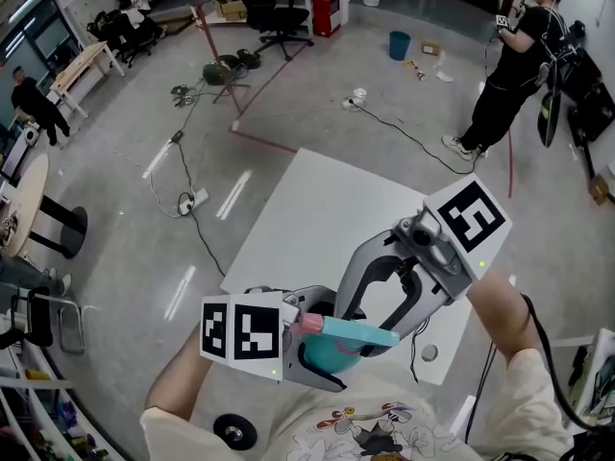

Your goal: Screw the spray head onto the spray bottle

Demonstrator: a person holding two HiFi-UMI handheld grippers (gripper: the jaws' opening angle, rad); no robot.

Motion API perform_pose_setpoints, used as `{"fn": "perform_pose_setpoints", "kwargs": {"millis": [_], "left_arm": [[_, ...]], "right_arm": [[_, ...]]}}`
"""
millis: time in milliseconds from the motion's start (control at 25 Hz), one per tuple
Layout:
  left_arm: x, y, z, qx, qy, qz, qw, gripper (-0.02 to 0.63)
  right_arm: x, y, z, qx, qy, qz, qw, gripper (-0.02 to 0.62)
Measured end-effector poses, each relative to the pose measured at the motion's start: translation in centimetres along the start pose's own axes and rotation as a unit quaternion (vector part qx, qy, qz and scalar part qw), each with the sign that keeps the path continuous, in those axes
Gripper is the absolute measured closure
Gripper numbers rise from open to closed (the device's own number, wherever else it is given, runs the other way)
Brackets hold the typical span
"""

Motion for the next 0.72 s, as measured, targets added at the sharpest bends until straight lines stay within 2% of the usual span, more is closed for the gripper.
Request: {"fn": "perform_pose_setpoints", "kwargs": {"millis": [120,200,320,400,480,560,720], "left_arm": [[0.1,0.4,1.0,-0.022,0.016,-0.003,0.9996,0.183],[0.2,0.8,2.1,-0.055,0.03,-0.005,0.998,0.183],[0.7,1.4,4.0,-0.113,0.06,-0.01,0.9917,0.183],[1.0,1.9,5.3,-0.152,0.086,-0.014,0.9844,0.183],[1.3,2.5,6.6,-0.204,0.115,-0.016,0.9721,0.182],[1.5,3.0,7.8,-0.259,0.139,-0.023,0.9556,0.183],[1.5,4.3,9.8,-0.373,0.132,-0.014,0.9185,0.183]], "right_arm": [[0.0,0.8,-0.5,0.024,0.0,0.0,1.0,0.462],[0.0,1.6,-1.2,0.053,-0.005,-0.004,0.999,0.463],[0.2,2.8,-2.3,0.11,-0.011,-0.007,0.994,0.463],[0.3,3.6,-3.3,0.157,-0.015,-0.005,0.988,0.463],[0.4,4.5,-4.3,0.208,-0.022,-0.001,0.978,0.463],[0.5,5.2,-5.0,0.252,-0.025,0.001,0.967,0.463],[0.0,5.8,-5.7,0.315,-0.013,0.005,0.949,0.463]]}}
Point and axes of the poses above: the fingertips, and each gripper's own axes: y backward along the fingers, z to its left, x out of its underside, the point moved 2 cm from there along y, backward along the fingers, and after that the axes turned 8 degrees about -x, right-handed, at the moved point
